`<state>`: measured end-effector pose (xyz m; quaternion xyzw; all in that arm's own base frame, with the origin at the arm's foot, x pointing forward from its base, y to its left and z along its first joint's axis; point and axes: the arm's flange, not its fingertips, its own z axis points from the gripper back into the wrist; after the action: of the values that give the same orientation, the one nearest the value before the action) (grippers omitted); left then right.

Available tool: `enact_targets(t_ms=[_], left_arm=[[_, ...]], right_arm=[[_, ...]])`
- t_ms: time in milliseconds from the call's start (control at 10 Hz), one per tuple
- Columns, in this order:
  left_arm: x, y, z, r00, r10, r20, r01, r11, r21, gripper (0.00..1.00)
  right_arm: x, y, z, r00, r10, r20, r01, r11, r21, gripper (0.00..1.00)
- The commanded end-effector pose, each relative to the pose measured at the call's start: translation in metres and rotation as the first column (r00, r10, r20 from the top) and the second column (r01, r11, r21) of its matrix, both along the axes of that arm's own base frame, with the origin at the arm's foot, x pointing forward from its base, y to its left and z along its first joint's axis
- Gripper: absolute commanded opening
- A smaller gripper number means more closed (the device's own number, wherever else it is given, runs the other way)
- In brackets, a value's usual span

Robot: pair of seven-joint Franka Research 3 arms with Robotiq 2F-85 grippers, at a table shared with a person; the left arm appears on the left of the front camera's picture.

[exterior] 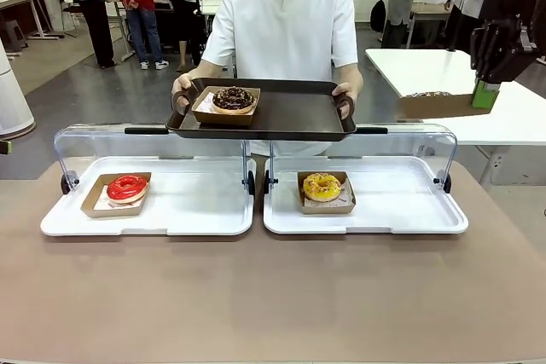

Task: Provide the desired donut to the person.
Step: Place the picked Paper togo box onto the Handle tray extended by the person.

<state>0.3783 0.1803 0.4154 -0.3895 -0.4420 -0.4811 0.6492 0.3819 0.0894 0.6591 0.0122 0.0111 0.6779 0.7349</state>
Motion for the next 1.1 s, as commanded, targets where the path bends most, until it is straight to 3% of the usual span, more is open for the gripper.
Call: enact_targets(t_ms=[0, 100, 300, 500, 1000], left_arm=[[-0.001, 0.000, 0.001, 1.000, 0.002, 0.009, -0.002, 1.000, -0.007, 1.00], [-0.001, 0.000, 0.001, 1.000, 0.002, 0.009, -0.002, 1.000, -0.007, 1.00], [-0.001, 0.000, 0.001, 1.000, 0.002, 0.009, -0.002, 1.000, -0.007, 1.00], [-0.001, 0.000, 0.001, 1.000, 0.002, 0.009, -0.002, 1.000, -0.007, 1.00], [-0.001, 0.000, 0.001, 1.000, 0.002, 0.009, -0.002, 1.000, -0.007, 1.00]], right_arm=[[-0.004, 0.001, -0.004, 1.000, -0.007, -0.003, 0.007, 1.000, 0.000, 0.00], [0.000, 0.000, 0.000, 1.000, 0.000, 0.000, 0.000, 1.000, 0.000, 0.01], [0.007, 0.038, 0.036, 0.981, 0.012, 0.192, -0.016, 1.000, 0.022, 0.01], [0.035, 0.060, 0.050, 0.960, 0.021, 0.280, -0.037, 0.998, 0.049, 0.01], [0.117, 0.127, 0.012, 0.957, 0.003, 0.291, -0.031, 0.995, 0.090, 0.01]])
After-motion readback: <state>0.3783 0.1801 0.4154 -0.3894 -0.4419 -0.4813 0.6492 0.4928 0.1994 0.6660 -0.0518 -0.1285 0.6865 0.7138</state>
